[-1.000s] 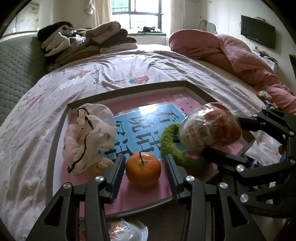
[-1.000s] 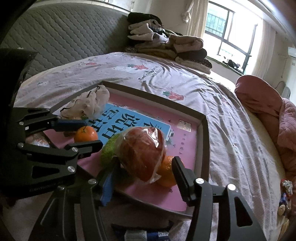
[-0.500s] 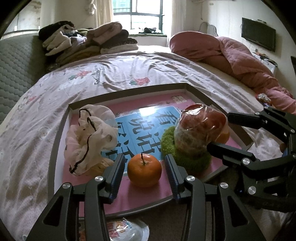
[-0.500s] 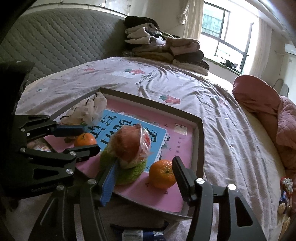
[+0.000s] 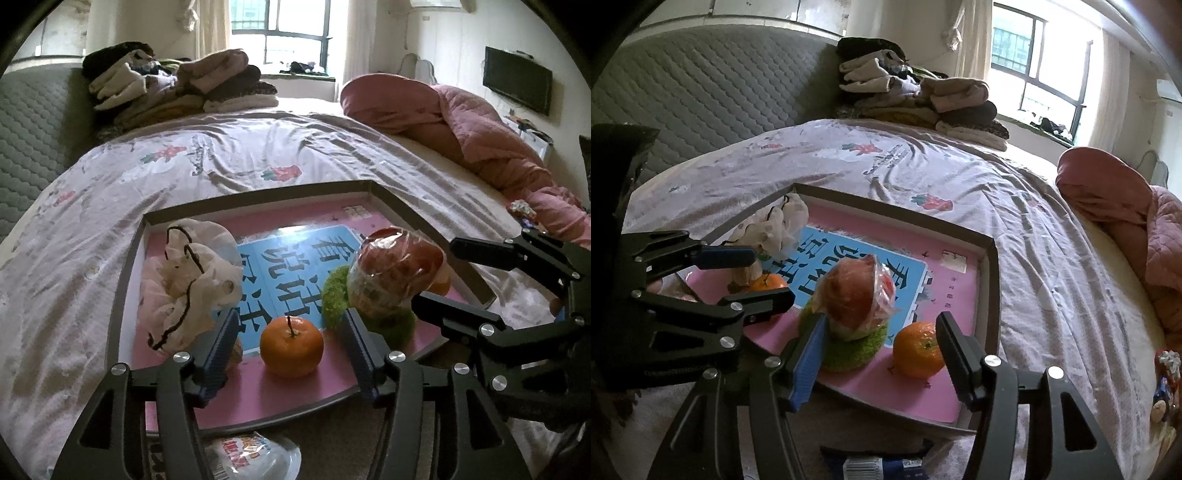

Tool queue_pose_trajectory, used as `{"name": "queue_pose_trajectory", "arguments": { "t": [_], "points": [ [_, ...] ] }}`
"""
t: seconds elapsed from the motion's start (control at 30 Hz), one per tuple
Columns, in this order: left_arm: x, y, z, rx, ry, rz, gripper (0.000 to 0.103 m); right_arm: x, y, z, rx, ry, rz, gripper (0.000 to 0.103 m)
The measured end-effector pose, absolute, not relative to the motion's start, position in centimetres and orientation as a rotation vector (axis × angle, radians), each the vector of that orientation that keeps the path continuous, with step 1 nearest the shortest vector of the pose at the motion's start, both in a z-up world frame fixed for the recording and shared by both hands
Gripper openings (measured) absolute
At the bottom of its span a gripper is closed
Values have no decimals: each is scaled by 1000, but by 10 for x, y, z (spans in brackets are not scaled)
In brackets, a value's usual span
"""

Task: Organize objects
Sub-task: 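Open both tools, releasing the mandarin and egg toy in the tray, then withdraw both open tools from the tray toward the items on the sheet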

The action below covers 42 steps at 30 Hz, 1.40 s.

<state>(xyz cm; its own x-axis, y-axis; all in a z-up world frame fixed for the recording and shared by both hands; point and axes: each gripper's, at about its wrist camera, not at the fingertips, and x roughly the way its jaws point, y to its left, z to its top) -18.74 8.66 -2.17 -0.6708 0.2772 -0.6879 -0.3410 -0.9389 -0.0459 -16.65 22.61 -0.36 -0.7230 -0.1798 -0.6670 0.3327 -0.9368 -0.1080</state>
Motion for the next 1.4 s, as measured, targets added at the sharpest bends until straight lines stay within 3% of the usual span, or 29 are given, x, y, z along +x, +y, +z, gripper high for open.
{"name": "queue_pose_trajectory", "arguments": {
  "t": [0.63, 1.4],
  "points": [
    [-169, 69, 10, -984, 136, 2701, 70, -152, 236, 23, 913, 261, -2699, 62],
    [-130, 42, 50, -918, 96, 2784, 72, -127, 240, 65, 773, 190, -2710, 62]
  ]
}}
